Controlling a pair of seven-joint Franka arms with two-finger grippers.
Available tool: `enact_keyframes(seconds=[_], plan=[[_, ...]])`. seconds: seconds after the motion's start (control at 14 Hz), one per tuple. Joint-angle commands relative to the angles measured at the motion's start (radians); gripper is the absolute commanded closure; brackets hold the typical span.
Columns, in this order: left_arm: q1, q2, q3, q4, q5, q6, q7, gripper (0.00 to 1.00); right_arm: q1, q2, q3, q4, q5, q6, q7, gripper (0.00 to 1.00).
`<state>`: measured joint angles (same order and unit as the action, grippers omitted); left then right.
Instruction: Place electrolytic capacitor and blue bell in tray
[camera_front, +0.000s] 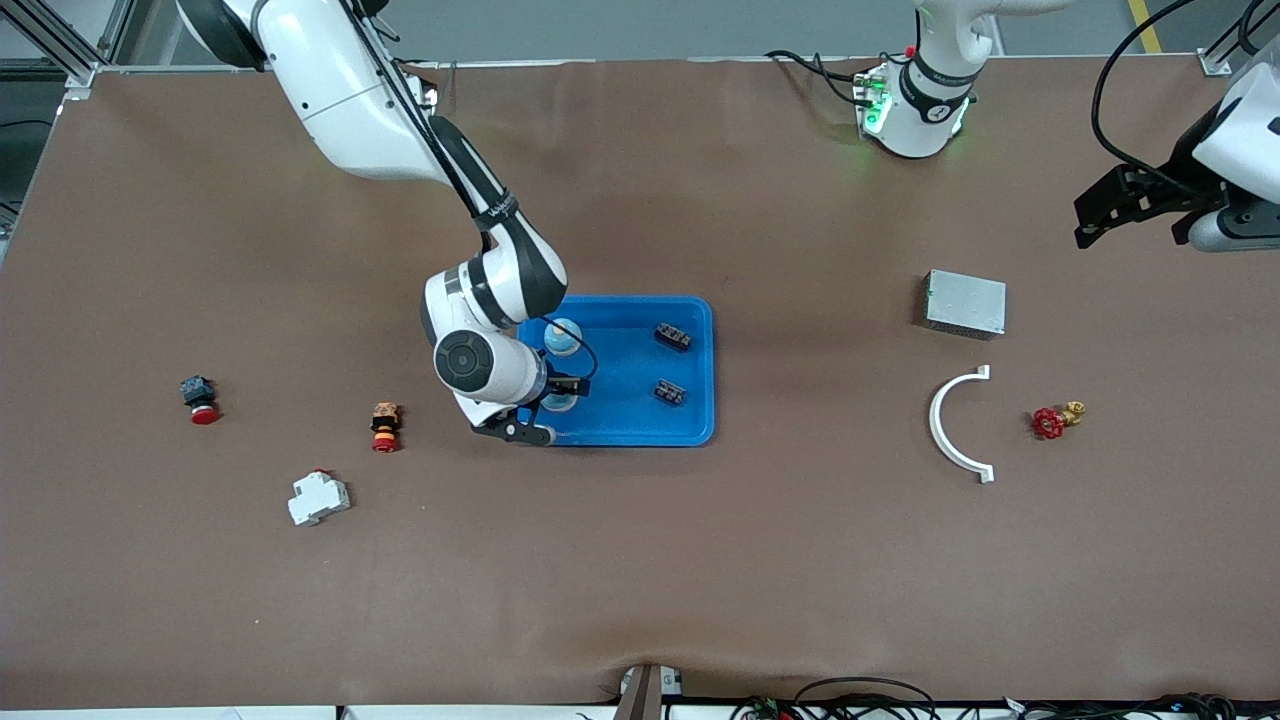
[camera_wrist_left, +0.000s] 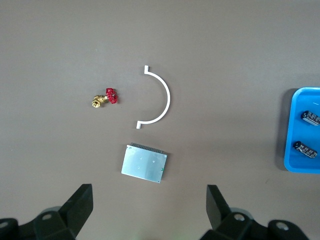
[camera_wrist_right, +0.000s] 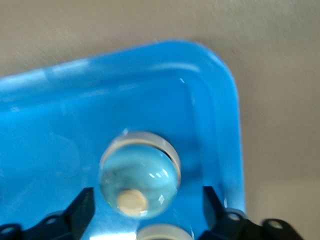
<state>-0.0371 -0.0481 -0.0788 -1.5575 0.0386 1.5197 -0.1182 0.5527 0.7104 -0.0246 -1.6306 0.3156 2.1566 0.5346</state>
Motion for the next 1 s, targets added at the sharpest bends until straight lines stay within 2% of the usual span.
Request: enact_keyframes(seconds=[0.0, 0.14, 0.43, 0.64, 0.79, 0.93], plan=[[0.003, -0.019, 0.004, -0.021, -0.026, 0.005, 0.002, 0.00, -0.025, -0.104, -0.009, -0.003, 0.016, -0.146, -0.004, 0.00], [0.003, -0.015, 0.007, -0.010, -0.026, 0.010, 0.002, 0.00, -0.083, -0.155, -0.008, -0.002, 0.016, -0.248, -0.031, 0.00], [0.003, -0.006, 0.005, -0.010, -0.025, 0.013, 0.012, 0.00, -0.209, -0.285, -0.011, -0.022, 0.005, -0.421, -0.270, 0.00], [0.002, -0.006, 0.005, -0.010, -0.025, 0.011, 0.003, 0.00, -0.334, -0.360, -0.009, -0.014, -0.064, -0.542, -0.410, 0.00], [0.002, -0.009, 0.004, -0.009, -0.025, 0.010, 0.015, 0.00, -0.428, -0.379, -0.008, 0.026, -0.130, -0.587, -0.488, 0.00], [0.002, -0.010, 0.004, -0.007, -0.025, 0.008, 0.017, 0.00, -0.540, -0.374, -0.008, 0.128, -0.171, -0.616, -0.565, 0.00]])
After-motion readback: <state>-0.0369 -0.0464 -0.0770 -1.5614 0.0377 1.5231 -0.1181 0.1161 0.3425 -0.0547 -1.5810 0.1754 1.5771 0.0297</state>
